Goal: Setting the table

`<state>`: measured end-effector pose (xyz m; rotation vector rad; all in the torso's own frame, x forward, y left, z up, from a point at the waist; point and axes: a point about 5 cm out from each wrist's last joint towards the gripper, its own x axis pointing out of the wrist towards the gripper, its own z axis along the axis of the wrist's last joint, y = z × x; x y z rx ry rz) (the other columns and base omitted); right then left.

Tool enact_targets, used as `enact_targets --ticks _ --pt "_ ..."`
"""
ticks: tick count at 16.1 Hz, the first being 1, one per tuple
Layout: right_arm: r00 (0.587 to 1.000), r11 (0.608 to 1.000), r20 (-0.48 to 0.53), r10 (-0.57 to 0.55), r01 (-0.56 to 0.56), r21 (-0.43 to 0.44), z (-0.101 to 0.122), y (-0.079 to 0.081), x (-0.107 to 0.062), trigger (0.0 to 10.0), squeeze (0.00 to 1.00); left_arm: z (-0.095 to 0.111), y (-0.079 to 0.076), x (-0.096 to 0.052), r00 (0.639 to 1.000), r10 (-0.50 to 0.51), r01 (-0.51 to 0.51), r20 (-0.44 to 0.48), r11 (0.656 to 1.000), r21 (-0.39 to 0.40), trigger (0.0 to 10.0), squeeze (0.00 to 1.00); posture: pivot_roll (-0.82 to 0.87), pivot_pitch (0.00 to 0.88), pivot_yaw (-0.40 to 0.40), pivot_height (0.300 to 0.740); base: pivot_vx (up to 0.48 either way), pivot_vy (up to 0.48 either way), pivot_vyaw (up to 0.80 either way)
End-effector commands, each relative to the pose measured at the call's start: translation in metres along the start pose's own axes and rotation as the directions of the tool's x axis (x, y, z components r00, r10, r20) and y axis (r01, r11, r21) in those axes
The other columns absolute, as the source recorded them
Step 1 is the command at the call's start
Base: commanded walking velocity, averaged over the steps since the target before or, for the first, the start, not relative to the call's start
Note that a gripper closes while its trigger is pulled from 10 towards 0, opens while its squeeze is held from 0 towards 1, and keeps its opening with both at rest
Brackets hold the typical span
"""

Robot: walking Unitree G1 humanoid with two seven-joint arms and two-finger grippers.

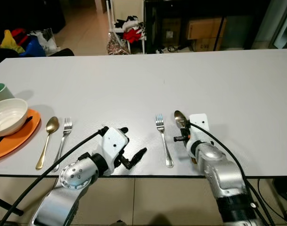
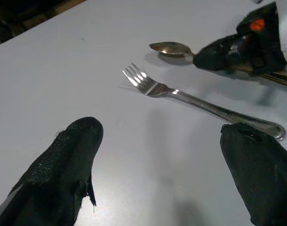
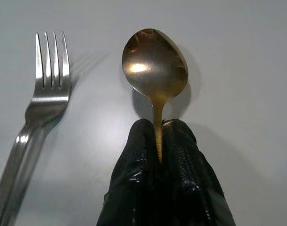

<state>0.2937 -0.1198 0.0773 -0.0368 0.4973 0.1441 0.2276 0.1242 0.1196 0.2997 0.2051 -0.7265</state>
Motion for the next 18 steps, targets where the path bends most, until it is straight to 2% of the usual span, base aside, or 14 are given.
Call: enact_targets --ticks 1,4,10,14,18 --pt "1.000 1.000 0.002 0.011 -0.011 0.005 0.000 0.004 0.002 10.0 0.00 0.003 -0.001 -0.002 1.000 -0.014 0.014 0.000 1.000 0.015 10.0 0.00 0.08 0.000 0.093 0.740 0.000 0.000 0.00" --pt "1.000 1.000 0.008 0.012 -0.012 0.007 0.000 0.005 0.004 10.0 0.00 0.001 0.000 -0.004 1.000 -0.018 0.018 -0.006 1.000 0.019 10.0 0.00 0.08 0.000 0.091 0.740 0.000 0.000 0.00" --pt "0.999 1.000 0.030 -0.021 0.021 0.002 0.000 -0.008 -0.004 10.0 0.00 0.002 -0.004 0.003 0.999 -0.034 0.034 0.007 0.999 0.011 10.0 0.00 0.06 0.000 0.096 0.740 0.000 0.000 0.00" --pt "0.997 0.997 0.022 -0.075 0.075 0.000 -0.002 -0.030 -0.008 10.0 0.00 0.002 -0.005 0.009 0.999 -0.039 0.039 0.018 0.999 0.012 10.0 0.00 0.03 0.000 0.097 0.740 0.000 0.000 0.00" --pt "0.999 1.000 0.040 -0.003 0.003 0.003 0.004 -0.010 -0.006 10.0 0.00 0.003 -0.005 0.012 0.999 -0.041 0.040 0.022 0.999 0.015 10.0 0.00 0.04 0.000 0.097 0.740 0.000 0.000 0.00"
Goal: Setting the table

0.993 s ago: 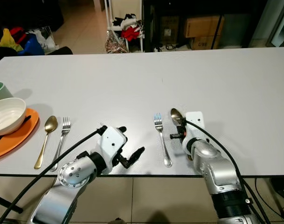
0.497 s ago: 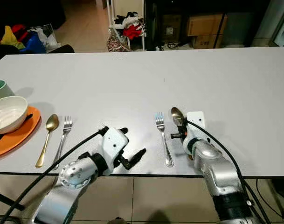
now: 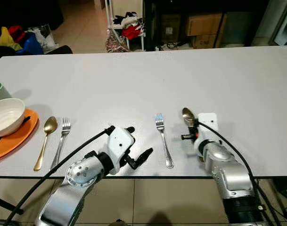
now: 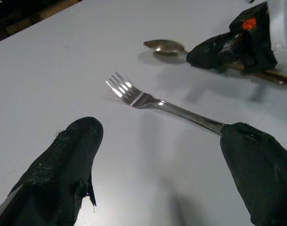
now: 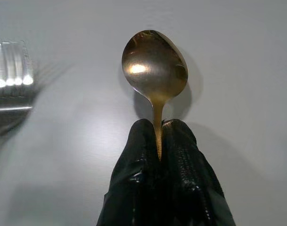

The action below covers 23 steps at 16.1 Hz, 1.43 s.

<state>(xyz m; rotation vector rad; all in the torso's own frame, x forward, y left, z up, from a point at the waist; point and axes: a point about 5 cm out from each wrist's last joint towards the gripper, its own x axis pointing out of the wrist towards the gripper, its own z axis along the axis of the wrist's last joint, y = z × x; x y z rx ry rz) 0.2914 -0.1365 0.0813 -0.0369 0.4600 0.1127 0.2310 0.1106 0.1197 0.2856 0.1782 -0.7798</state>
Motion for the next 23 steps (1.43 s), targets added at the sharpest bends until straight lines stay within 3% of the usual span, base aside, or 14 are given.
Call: enact_targets --ticks 1,8,9,15,17,18,19,21,22,23 --pt "0.999 0.999 0.002 0.046 -0.046 0.005 0.002 0.013 0.002 10.0 0.00 -0.002 0.002 0.001 1.000 0.008 -0.008 -0.014 1.000 0.012 10.0 0.00 0.04 0.000 0.096 0.740 0.000 0.000 0.00" --pt "0.995 0.994 -0.022 0.099 -0.098 0.036 0.001 0.030 0.008 10.0 0.00 -0.006 0.005 -0.002 1.000 0.009 -0.009 -0.027 1.000 0.020 10.0 0.00 0.06 0.000 0.091 0.740 0.000 0.000 0.00" --pt "0.996 0.995 -0.027 0.090 -0.089 0.036 0.001 0.029 0.010 10.0 1.00 -0.006 0.005 -0.002 1.000 0.008 -0.008 -0.030 1.000 0.021 10.0 0.00 0.06 0.000 0.091 0.740 0.000 0.000 0.00" --pt "0.995 0.995 0.033 0.098 -0.098 -0.004 0.015 0.024 0.004 10.0 1.00 -0.008 0.009 -0.002 0.999 -0.005 0.006 -0.034 1.000 0.024 10.0 0.00 0.05 0.000 0.107 0.740 0.000 0.000 0.00" --pt "0.985 0.992 0.116 0.126 -0.125 -0.009 0.037 0.023 -0.011 10.0 1.00 0.000 0.014 -0.004 1.000 -0.006 0.006 -0.010 1.000 0.023 10.0 0.00 0.06 0.000 0.113 0.740 0.000 0.000 0.00" --pt "0.974 0.991 0.178 0.137 -0.135 -0.024 0.050 0.021 -0.023 10.0 1.00 0.008 0.020 -0.006 0.999 0.023 -0.022 0.038 1.000 -0.017 10.0 0.00 0.06 0.000 0.116 0.740 0.000 0.000 0.00" --pt "0.945 0.991 0.299 0.134 -0.122 -0.058 0.068 0.013 -0.042 10.0 1.00 0.021 0.028 -0.007 0.994 0.060 -0.057 0.091 0.998 -0.037 10.0 0.00 0.06 0.000 0.128 0.740 0.000 0.000 0.00" --pt "0.904 0.992 0.413 0.107 -0.068 -0.110 0.078 0.005 -0.065 10.0 1.00 0.036 0.035 -0.007 0.985 0.104 -0.099 0.139 0.994 -0.041 10.0 0.00 0.03 0.000 0.138 0.740 0.000 0.000 0.38" --pt "0.905 0.992 0.419 0.068 -0.019 -0.121 0.060 0.000 -0.065 10.0 1.00 0.024 0.037 -0.003 0.977 0.159 -0.145 0.143 0.983 -0.109 10.0 0.00 0.05 0.000 0.120 0.740 0.000 0.000 0.80" --pt "0.907 0.988 0.417 0.057 0.008 -0.153 0.048 -0.001 -0.076 10.0 1.00 0.017 0.037 -0.006 0.966 0.240 -0.233 0.093 0.969 -0.080 10.0 0.00 0.03 0.000 0.131 0.740 0.000 0.000 0.80"
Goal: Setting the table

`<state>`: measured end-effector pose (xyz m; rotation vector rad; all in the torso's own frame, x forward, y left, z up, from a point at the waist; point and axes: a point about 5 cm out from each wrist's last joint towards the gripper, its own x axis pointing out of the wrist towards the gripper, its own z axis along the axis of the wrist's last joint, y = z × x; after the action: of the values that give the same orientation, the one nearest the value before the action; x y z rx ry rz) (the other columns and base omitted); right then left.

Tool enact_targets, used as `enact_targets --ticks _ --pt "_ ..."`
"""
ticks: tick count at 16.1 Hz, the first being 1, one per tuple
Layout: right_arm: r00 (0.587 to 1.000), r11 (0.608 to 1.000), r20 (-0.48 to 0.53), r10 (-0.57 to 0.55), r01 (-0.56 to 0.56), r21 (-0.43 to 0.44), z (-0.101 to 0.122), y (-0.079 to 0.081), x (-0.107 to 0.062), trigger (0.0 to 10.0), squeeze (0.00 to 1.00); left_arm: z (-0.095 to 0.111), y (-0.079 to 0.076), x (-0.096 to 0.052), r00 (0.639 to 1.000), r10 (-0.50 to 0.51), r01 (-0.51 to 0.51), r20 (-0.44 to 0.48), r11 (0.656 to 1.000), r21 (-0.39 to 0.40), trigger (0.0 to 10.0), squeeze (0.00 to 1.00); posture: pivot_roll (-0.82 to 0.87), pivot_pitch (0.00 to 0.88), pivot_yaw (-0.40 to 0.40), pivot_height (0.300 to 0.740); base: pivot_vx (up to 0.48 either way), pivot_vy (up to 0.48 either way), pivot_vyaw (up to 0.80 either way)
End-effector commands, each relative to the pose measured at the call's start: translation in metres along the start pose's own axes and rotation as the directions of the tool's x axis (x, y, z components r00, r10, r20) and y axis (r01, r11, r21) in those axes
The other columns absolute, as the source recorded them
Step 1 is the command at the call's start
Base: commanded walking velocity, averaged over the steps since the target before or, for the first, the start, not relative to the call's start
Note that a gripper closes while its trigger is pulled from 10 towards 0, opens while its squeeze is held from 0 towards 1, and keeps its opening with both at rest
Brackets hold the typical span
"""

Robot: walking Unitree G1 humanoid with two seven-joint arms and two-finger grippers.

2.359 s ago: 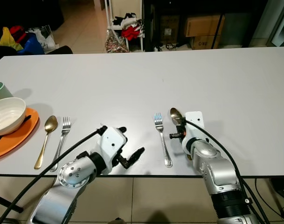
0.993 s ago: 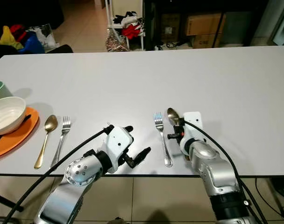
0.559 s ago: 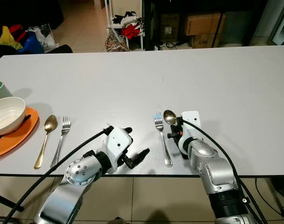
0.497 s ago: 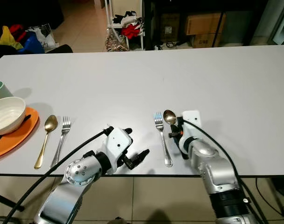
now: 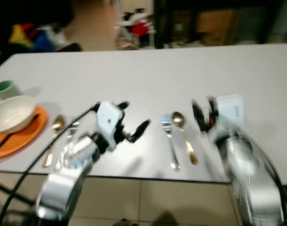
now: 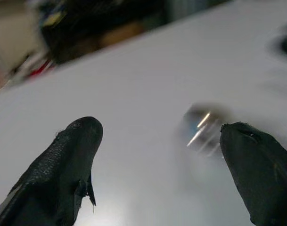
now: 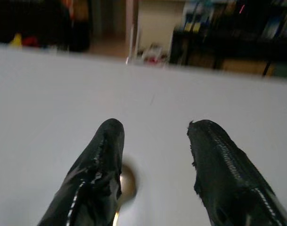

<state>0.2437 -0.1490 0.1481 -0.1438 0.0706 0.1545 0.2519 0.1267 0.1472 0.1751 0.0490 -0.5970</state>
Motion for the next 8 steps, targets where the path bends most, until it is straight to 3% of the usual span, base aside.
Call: enact_targets --ticks 1,3,4,6,8 --pt "0.998 1.000 0.061 -0.005 0.004 0.015 0.015 0.004 -0.006 10.0 1.00 -0.001 0.007 -0.004 0.997 0.080 -0.080 -0.022 0.997 -0.009 10.0 0.00 0.03 0.000 0.135 0.740 0.000 0.000 0.80" --pt "0.996 0.999 0.080 -0.039 0.040 -0.014 0.018 0.003 -0.015 10.0 1.00 0.008 0.014 -0.004 0.980 0.197 -0.197 0.030 0.980 0.013 10.0 0.00 0.02 0.000 0.146 0.740 0.000 0.000 0.80" --pt "0.996 0.999 0.082 -0.047 0.048 -0.016 0.017 0.003 -0.016 10.0 1.00 0.012 0.013 -0.003 0.979 0.198 -0.199 0.044 0.980 0.017 10.0 0.00 0.03 0.000 0.141 0.740 0.000 0.000 0.80" --pt "0.992 0.994 0.097 -0.085 0.078 0.071 0.014 0.002 -0.021 10.0 1.00 0.015 0.005 -0.004 0.987 0.156 -0.160 0.044 0.983 0.086 10.0 0.00 0.02 0.000 0.146 0.740 0.000 0.000 0.80" --pt "0.990 0.987 0.105 -0.096 0.080 0.141 0.016 0.002 -0.025 10.0 1.00 0.013 0.005 -0.005 0.978 0.204 -0.206 0.046 0.978 0.030 10.0 0.00 0.02 0.000 0.138 0.740 0.000 0.000 0.80"
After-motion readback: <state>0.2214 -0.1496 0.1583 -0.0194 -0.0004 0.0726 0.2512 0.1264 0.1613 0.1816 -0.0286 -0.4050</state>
